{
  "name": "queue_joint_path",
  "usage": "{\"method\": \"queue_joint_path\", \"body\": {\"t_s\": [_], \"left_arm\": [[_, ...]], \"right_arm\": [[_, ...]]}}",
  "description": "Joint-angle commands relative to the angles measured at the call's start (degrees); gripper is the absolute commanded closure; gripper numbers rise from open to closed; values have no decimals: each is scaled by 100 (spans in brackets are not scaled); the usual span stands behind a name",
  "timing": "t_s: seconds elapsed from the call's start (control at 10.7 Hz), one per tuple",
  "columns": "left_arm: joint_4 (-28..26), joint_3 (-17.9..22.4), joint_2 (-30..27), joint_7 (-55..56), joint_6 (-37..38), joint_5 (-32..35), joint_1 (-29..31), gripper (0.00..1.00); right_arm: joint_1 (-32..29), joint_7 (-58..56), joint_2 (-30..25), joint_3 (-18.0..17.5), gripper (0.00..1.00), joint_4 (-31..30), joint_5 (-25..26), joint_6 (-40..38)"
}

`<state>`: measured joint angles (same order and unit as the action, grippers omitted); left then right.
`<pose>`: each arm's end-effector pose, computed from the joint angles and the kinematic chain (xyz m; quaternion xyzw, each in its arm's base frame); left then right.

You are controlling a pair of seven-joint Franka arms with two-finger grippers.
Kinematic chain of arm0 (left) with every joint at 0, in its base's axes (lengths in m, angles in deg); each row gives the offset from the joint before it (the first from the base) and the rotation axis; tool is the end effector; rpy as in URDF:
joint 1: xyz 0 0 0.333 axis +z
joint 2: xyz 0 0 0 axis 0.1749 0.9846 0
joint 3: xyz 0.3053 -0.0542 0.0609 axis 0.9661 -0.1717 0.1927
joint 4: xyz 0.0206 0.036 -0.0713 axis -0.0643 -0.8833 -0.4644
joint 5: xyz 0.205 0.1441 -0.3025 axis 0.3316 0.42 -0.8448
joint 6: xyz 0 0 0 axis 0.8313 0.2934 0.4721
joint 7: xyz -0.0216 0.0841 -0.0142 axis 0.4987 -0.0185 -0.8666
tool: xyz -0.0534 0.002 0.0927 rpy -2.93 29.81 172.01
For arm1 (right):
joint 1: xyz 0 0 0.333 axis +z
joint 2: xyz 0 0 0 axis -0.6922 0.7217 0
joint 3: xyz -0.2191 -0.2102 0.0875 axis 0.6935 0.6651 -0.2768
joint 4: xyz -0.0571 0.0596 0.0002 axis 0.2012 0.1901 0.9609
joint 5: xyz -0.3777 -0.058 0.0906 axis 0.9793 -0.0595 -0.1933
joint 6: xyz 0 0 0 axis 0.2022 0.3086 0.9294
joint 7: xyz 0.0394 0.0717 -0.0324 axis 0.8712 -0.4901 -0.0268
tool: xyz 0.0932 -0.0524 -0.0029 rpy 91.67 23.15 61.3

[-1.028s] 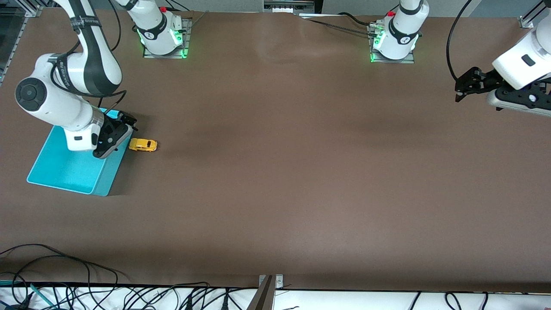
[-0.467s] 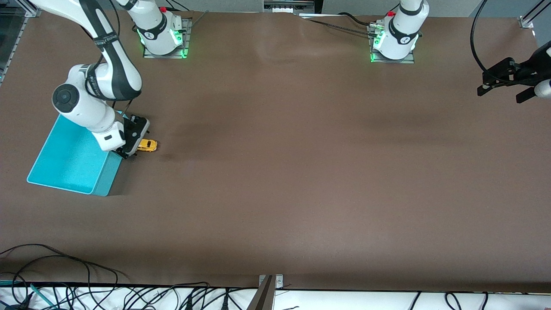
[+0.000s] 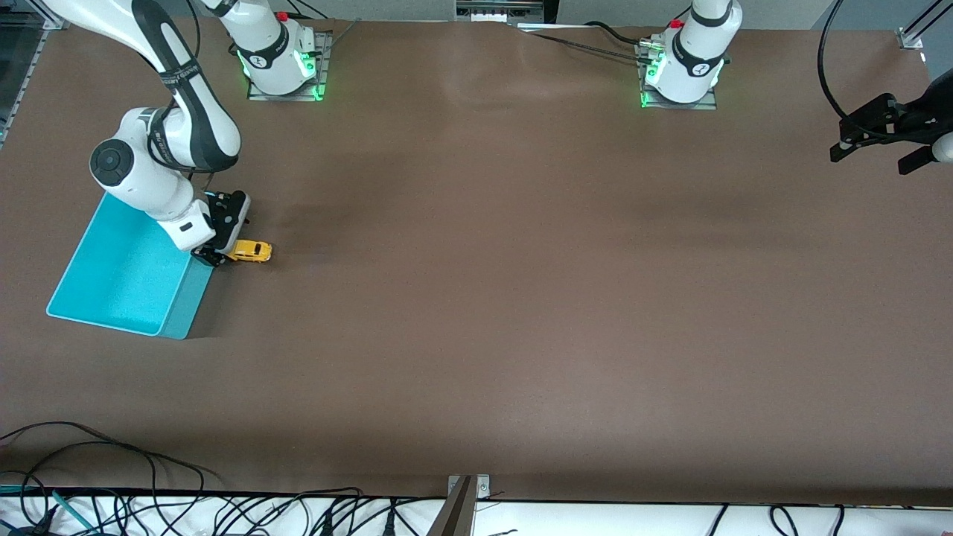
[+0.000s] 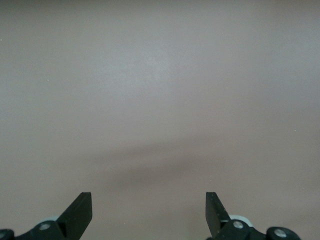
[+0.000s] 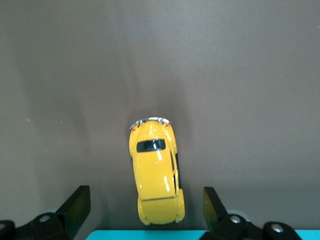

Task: Wind up and store yellow beetle car
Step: 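Lower the right gripper onto the yellow car and grasp it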

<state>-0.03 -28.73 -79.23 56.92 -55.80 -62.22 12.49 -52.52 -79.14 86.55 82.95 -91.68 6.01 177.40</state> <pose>0.5401 0.0094 0.6571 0.9970 -0.0664 -0.0121 0.0391 0.4980 -0.0145 0.2232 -0.7777 -0.6283 -0.0092 0.0154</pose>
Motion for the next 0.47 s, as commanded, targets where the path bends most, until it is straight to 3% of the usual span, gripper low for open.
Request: {"method": "queue_joint_path", "body": {"t_s": [0.0,0.37], "left_arm": [[120,4,7,20,124,-74,22,0],[120,13,7,20,124,-74,22,0]], "right_arm": [[-104,-140,170,-98,0,-150,49,444],[-104,-228,618,-98,0,-159,49,1060]]}}
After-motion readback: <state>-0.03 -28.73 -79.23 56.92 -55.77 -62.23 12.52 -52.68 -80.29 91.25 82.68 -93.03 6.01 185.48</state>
